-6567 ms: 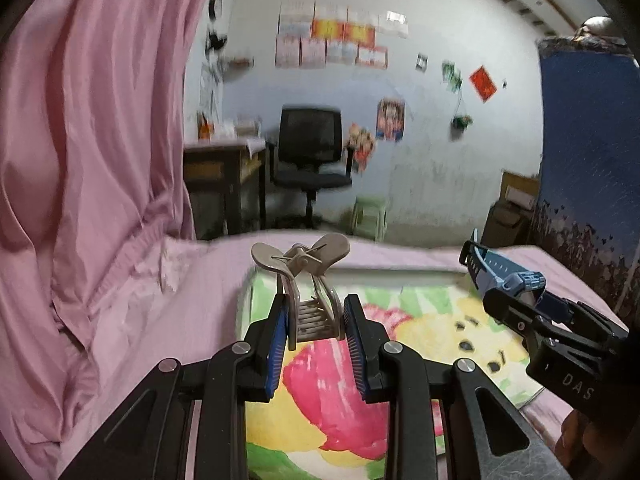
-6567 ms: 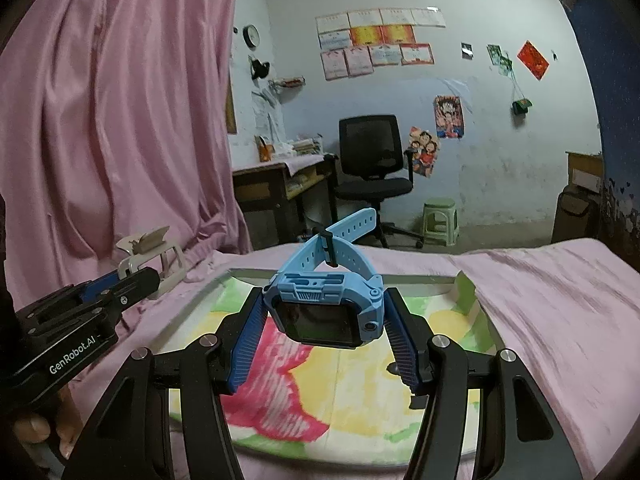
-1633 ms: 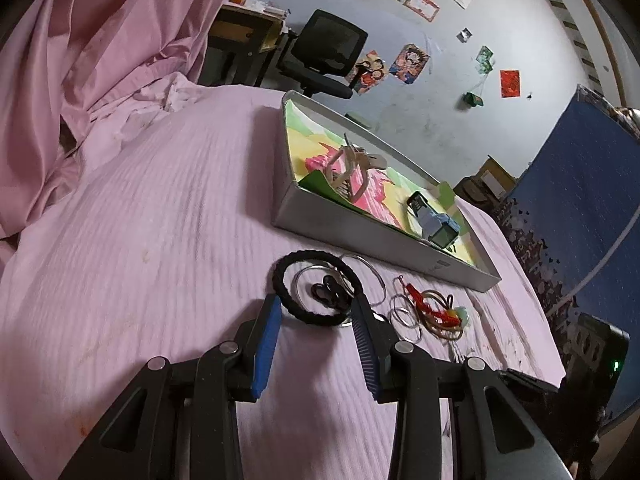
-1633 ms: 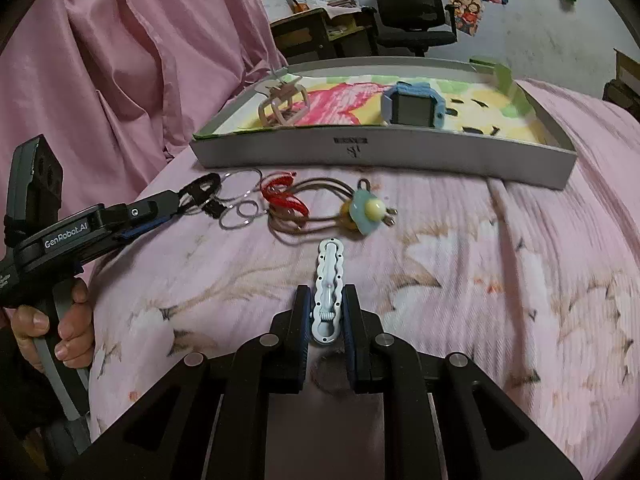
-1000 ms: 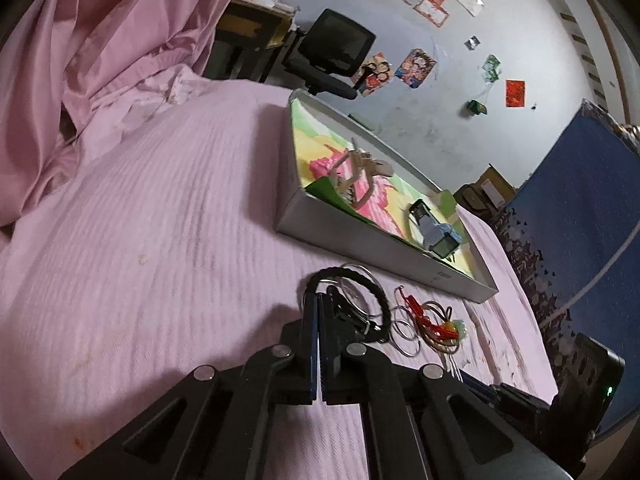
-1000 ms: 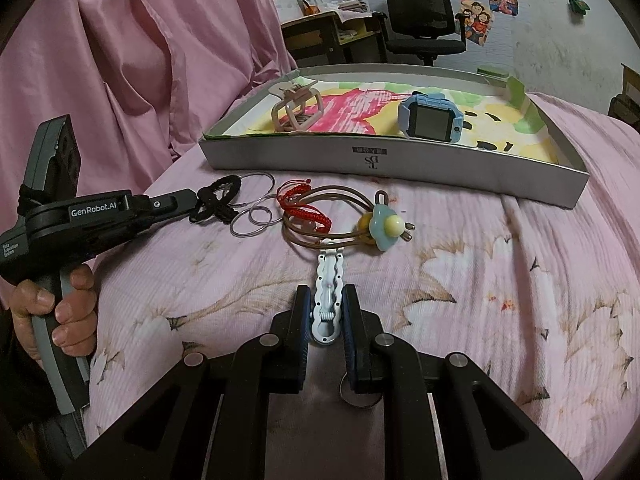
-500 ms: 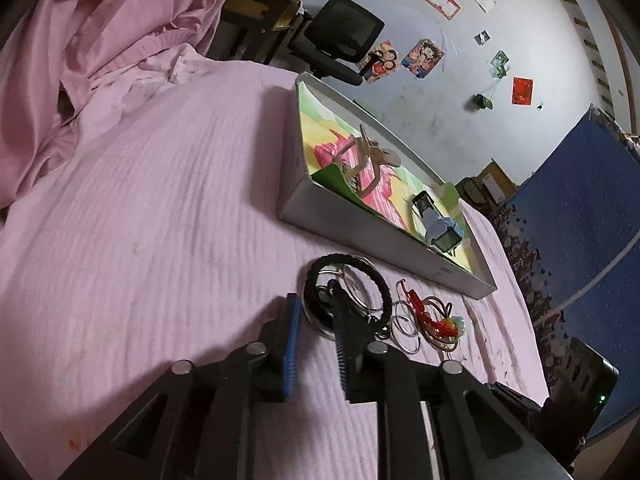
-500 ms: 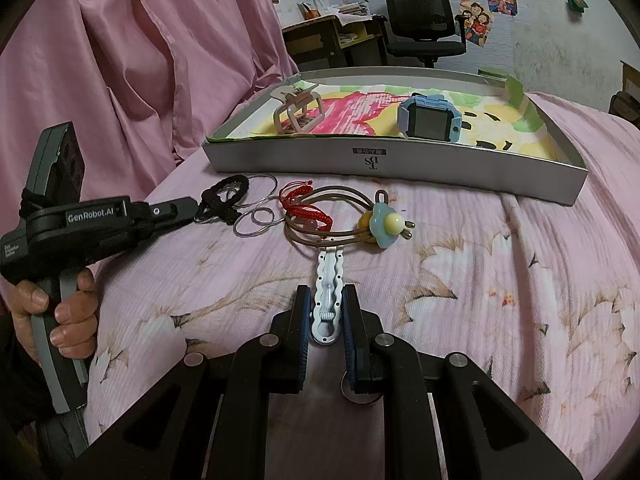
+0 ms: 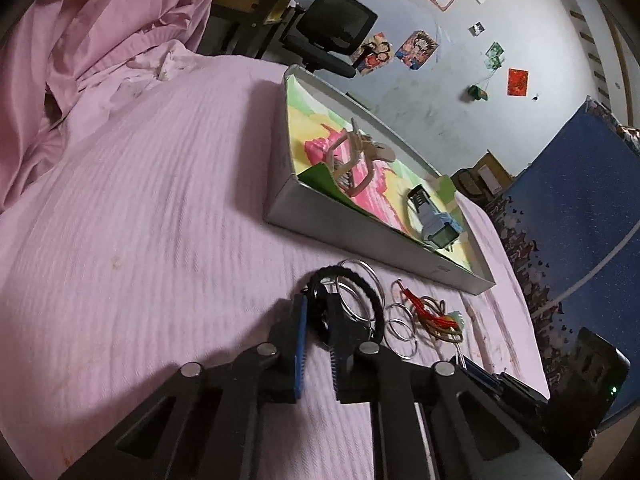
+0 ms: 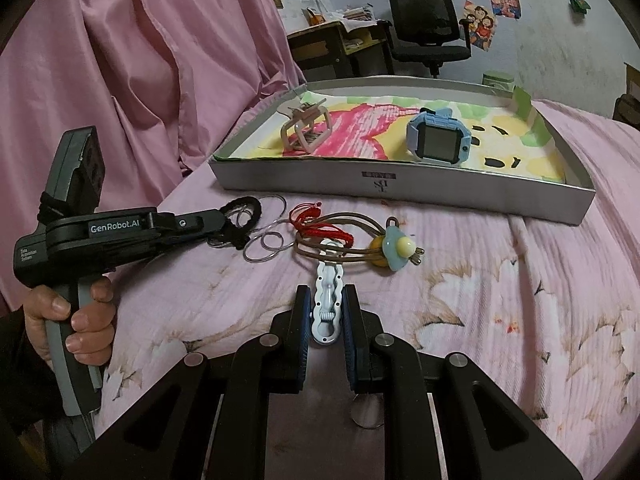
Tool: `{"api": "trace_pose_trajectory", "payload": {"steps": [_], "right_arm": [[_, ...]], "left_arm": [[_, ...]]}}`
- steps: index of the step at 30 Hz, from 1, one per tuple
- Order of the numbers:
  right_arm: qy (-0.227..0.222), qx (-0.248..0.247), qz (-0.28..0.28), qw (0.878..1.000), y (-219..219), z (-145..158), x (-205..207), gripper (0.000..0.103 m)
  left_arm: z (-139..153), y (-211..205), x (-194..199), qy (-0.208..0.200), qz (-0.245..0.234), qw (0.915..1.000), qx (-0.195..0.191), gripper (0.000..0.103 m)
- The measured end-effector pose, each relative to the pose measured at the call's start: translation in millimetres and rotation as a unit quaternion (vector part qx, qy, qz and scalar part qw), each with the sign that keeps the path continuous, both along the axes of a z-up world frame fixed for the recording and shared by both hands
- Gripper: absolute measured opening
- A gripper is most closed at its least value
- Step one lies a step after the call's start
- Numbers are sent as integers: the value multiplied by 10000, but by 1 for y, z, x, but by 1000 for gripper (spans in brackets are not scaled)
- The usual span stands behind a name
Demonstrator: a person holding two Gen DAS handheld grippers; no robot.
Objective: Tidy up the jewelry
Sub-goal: 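Grasp the black hair tie with left tool while right tool holds the white clip, then carry the hair tie and white clip into the tray and release both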
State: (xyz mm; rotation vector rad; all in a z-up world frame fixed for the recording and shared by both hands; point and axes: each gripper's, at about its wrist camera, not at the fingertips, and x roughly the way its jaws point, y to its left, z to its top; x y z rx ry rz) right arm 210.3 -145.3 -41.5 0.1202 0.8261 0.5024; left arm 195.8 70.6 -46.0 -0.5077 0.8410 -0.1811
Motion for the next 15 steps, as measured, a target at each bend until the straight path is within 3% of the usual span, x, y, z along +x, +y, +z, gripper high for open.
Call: {"api": "trace_pose_trajectory", "payload": {"steps": [15], "right_arm": [[-333,232,-49,9992,-11,10,-14,14]], "left_arm": [[33,-4,-34,-763,-359,9964,119,5]]}}
